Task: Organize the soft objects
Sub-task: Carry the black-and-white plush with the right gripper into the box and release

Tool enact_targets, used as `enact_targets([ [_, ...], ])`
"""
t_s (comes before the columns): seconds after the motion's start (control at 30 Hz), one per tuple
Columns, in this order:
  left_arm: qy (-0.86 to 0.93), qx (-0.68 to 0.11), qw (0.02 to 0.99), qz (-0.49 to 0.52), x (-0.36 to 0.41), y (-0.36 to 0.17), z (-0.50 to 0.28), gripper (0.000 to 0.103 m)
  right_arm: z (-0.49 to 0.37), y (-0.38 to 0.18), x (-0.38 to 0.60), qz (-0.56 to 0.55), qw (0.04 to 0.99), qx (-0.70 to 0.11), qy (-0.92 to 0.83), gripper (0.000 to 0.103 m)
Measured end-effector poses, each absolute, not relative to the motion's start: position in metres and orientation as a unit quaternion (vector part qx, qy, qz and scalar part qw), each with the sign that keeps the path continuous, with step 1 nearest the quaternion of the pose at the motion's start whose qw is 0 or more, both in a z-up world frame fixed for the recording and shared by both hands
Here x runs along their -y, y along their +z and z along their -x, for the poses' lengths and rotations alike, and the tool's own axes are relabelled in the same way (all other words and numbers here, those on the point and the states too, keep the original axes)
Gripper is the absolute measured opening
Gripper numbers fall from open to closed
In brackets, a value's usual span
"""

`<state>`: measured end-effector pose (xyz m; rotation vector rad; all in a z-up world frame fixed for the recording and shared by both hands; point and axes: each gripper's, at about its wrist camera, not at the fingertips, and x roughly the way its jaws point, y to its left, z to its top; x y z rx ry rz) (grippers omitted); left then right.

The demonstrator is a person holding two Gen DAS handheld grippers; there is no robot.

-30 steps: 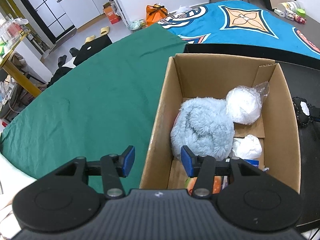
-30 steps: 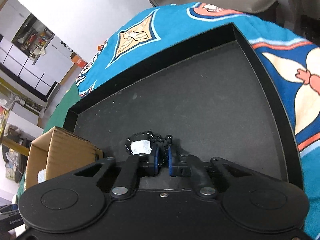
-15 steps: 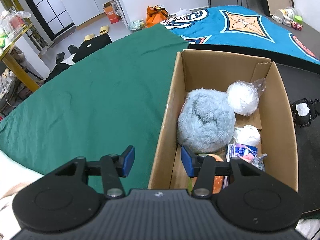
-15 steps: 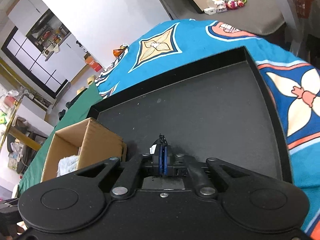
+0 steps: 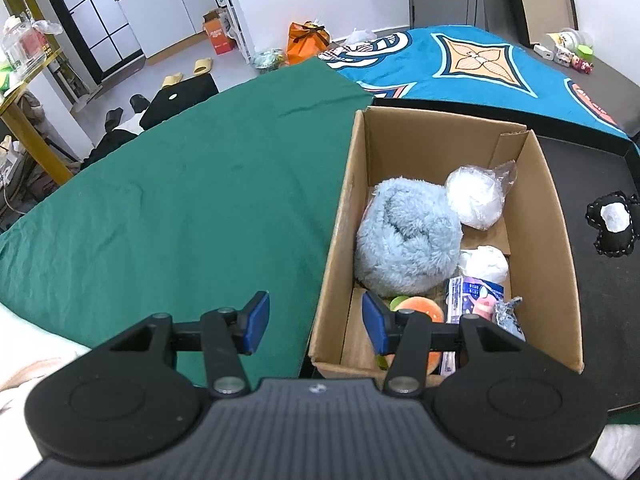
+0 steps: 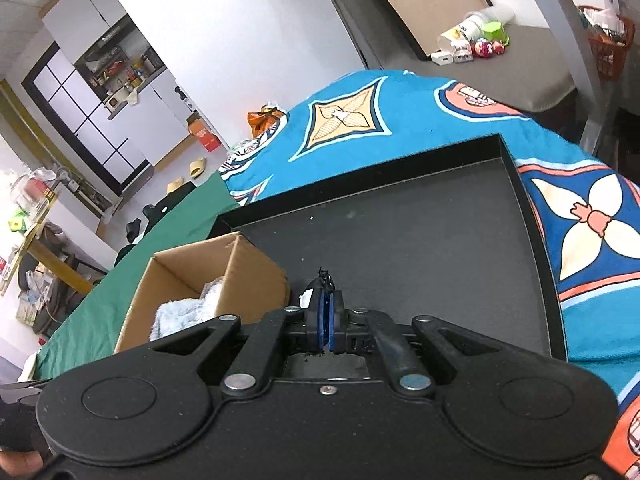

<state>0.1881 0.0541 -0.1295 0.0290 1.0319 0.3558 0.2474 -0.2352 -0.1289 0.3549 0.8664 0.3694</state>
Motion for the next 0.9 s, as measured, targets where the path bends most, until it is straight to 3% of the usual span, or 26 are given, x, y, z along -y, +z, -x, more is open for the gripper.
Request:
enact_targets([
  [0.9, 0.123, -0.467, 0.875, 0.047, -0.076, -0.13, -0.172, 0.047, -0.232, -0.074, 0.176, -0.117, 0.894, -0.375, 0.214, 0.002],
])
